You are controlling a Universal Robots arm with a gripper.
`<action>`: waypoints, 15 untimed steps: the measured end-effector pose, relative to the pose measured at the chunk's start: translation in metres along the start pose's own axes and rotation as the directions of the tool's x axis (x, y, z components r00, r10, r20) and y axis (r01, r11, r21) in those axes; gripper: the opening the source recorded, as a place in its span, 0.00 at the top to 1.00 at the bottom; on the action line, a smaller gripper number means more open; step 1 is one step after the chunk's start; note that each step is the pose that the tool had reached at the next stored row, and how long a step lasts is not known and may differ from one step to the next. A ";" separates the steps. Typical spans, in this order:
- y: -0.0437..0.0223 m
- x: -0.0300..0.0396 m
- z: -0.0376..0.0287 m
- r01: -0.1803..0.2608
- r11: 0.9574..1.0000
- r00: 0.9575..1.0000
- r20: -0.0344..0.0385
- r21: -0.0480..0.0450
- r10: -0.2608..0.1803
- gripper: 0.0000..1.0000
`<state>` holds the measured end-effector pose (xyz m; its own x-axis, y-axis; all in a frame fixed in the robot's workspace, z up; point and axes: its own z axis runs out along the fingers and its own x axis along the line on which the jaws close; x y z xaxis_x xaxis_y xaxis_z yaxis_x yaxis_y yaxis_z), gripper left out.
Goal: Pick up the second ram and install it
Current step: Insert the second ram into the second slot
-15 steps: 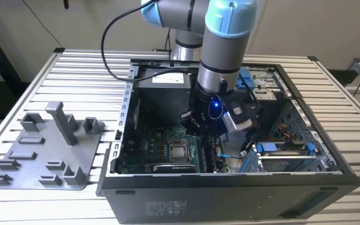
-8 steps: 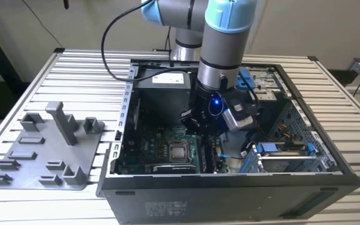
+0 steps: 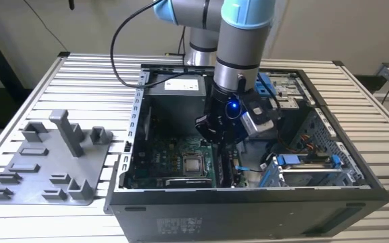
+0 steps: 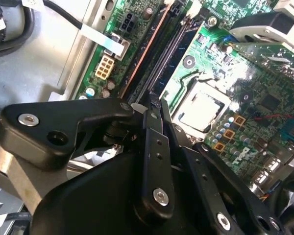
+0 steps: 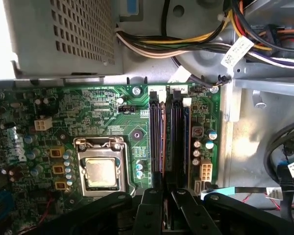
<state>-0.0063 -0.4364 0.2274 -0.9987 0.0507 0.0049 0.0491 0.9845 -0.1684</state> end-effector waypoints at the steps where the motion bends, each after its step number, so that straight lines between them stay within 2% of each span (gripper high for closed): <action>1: 0.0002 0.0000 -0.0013 0.000 1.000 1.000 0.000 0.006 0.000 0.86; 3: 0.0002 0.0000 -0.0018 0.000 1.000 1.000 0.001 0.026 0.000 0.86; 5: 0.0010 -0.0001 -0.0021 0.000 0.999 1.000 0.002 0.050 0.000 0.86; 6: 0.0025 -0.0001 -0.0023 0.000 0.999 1.000 0.003 0.053 0.000 0.86; 9: 0.0062 -0.0002 -0.0027 0.002 0.999 1.000 0.003 0.054 -0.002 0.86; 15: 0.0071 -0.0014 -0.0024 0.006 0.998 1.000 0.004 0.059 -0.006 0.86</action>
<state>-0.0045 -0.4291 0.2285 -0.9990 0.0443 0.0019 0.0427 0.9731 -0.2264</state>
